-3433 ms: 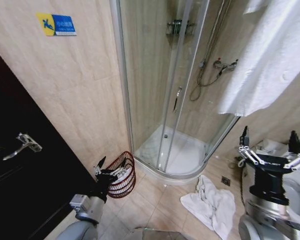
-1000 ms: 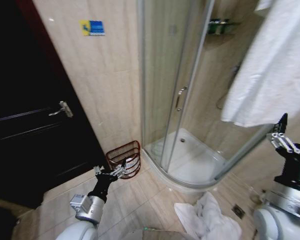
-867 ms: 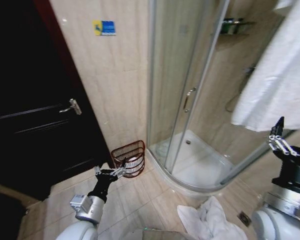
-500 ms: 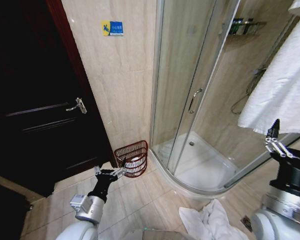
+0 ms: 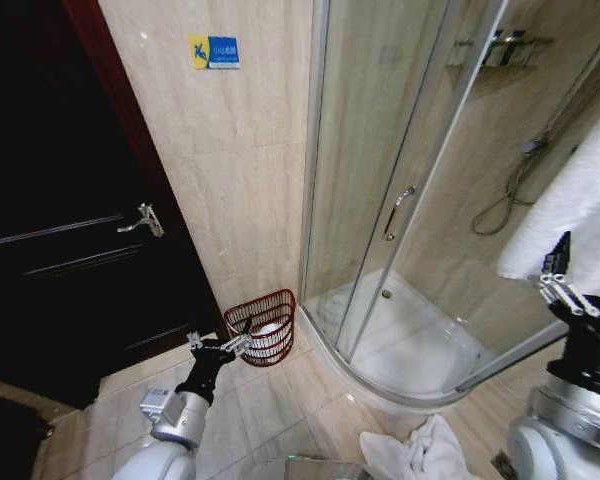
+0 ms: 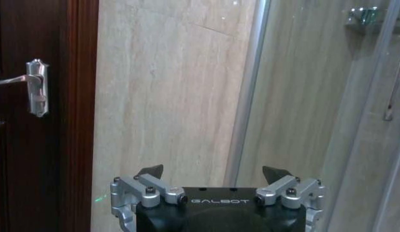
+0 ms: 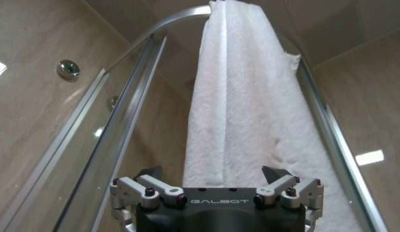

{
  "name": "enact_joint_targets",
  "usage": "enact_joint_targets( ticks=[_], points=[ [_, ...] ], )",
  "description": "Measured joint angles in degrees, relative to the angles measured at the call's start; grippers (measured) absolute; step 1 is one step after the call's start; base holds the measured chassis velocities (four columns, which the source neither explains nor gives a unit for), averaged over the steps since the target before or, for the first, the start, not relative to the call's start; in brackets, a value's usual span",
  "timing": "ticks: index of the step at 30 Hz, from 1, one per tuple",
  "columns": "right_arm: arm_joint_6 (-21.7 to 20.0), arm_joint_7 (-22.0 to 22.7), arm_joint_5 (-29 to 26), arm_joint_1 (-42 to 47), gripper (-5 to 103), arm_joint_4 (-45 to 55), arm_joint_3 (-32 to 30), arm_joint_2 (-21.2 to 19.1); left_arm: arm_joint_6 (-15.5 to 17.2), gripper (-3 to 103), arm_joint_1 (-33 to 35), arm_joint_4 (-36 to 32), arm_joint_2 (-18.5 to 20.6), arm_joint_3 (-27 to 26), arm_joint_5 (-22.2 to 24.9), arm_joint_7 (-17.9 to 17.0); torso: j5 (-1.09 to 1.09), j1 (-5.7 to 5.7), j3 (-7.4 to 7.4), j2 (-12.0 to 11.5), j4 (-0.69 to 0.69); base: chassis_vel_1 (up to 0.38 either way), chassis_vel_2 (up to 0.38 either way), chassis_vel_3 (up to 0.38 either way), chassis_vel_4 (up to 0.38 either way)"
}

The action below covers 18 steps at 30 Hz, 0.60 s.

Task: Discard the used towel into the hamper.

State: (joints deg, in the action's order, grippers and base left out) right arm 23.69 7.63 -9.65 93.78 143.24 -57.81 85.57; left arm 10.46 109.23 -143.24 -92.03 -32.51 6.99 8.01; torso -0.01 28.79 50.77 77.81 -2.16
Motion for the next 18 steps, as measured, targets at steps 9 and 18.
enact_joint_targets(
  ticks=[9,18],
  points=[
    [-1.3,0.2,-0.1,-0.6,100,0.0,-1.2,-0.6,0.0,100,0.0,0.0,0.0,0.0,0.0,0.0,0.01,-0.06,-0.02,0.0,-0.01,-0.004,-0.065,-0.067,-0.008],
    [-2.8,-3.8,-10.8,-3.4,100,0.0,-5.7,-5.2,0.0,100,0.0,0.0,0.0,0.0,0.0,0.0,0.01,-0.01,-0.01,0.0,-0.01,-0.091,-0.059,-0.074,-0.091]
  ],
)
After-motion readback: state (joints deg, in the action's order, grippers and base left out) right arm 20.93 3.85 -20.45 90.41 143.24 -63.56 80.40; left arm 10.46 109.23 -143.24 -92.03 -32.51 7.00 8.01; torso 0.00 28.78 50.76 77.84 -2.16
